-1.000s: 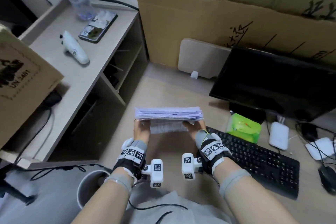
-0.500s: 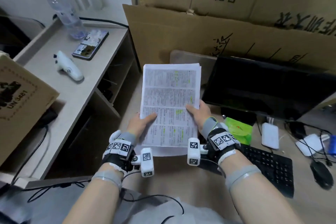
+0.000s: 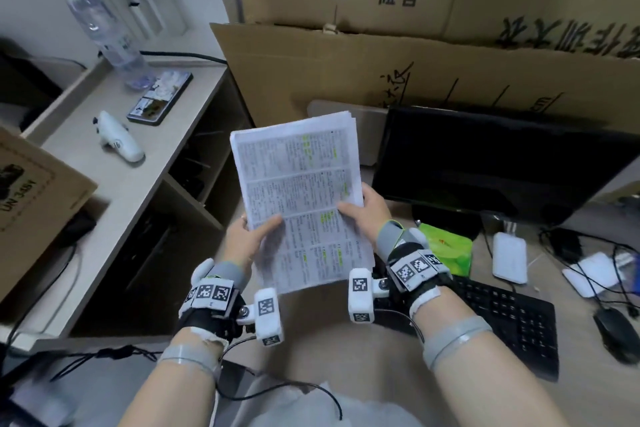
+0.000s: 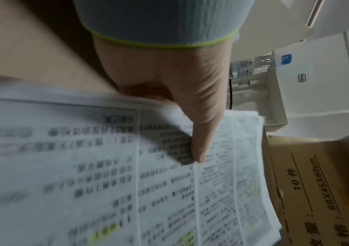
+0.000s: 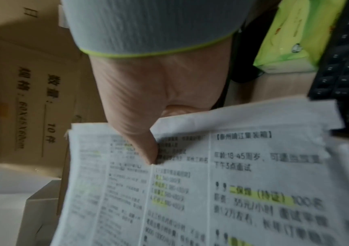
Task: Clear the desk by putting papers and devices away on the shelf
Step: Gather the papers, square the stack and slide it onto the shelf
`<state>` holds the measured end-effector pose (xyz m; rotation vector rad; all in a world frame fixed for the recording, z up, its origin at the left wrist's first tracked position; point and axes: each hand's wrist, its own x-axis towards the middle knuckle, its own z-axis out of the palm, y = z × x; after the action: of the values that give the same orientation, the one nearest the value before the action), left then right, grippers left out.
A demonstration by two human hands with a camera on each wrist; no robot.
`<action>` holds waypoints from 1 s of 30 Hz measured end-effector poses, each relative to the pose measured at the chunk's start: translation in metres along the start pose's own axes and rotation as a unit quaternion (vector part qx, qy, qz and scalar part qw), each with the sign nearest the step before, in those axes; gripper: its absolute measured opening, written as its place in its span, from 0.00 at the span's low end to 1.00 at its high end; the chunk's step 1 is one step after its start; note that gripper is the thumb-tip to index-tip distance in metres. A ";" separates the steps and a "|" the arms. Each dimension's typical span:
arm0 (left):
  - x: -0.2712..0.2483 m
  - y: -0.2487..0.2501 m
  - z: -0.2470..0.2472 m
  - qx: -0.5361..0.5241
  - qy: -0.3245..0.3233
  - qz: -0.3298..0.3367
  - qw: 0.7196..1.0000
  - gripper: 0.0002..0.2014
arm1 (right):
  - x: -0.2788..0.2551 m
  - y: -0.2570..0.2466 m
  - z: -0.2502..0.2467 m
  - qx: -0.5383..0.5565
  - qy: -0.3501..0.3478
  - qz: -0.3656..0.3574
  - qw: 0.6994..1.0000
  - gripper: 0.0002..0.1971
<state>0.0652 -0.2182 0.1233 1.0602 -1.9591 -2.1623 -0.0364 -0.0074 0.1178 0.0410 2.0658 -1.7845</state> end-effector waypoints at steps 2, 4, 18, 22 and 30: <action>-0.001 0.002 0.003 -0.032 -0.008 -0.027 0.999 0.13 | 0.002 -0.004 -0.001 -0.016 -0.013 -0.005 1.000 0.13; 0.000 0.000 0.008 -0.100 -0.014 -0.056 0.993 0.13 | 0.003 -0.005 -0.003 -0.031 -0.003 0.005 1.000 0.15; 0.063 -0.057 0.009 -0.078 0.019 -0.257 0.963 0.08 | 0.022 0.091 0.014 0.116 0.230 0.232 0.938 0.29; 0.061 -0.110 -0.015 0.054 -0.117 -0.303 0.944 0.22 | 0.017 0.138 0.028 0.111 0.279 0.306 0.903 0.45; 0.073 -0.146 -0.036 0.040 -0.012 -0.402 0.915 0.18 | 0.003 0.156 0.052 0.045 0.227 0.423 0.876 0.38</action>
<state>0.0860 -0.2527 -0.0390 2.1644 -1.8136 -2.4176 0.0197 -0.0297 -0.0352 1.2893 1.7690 -1.3505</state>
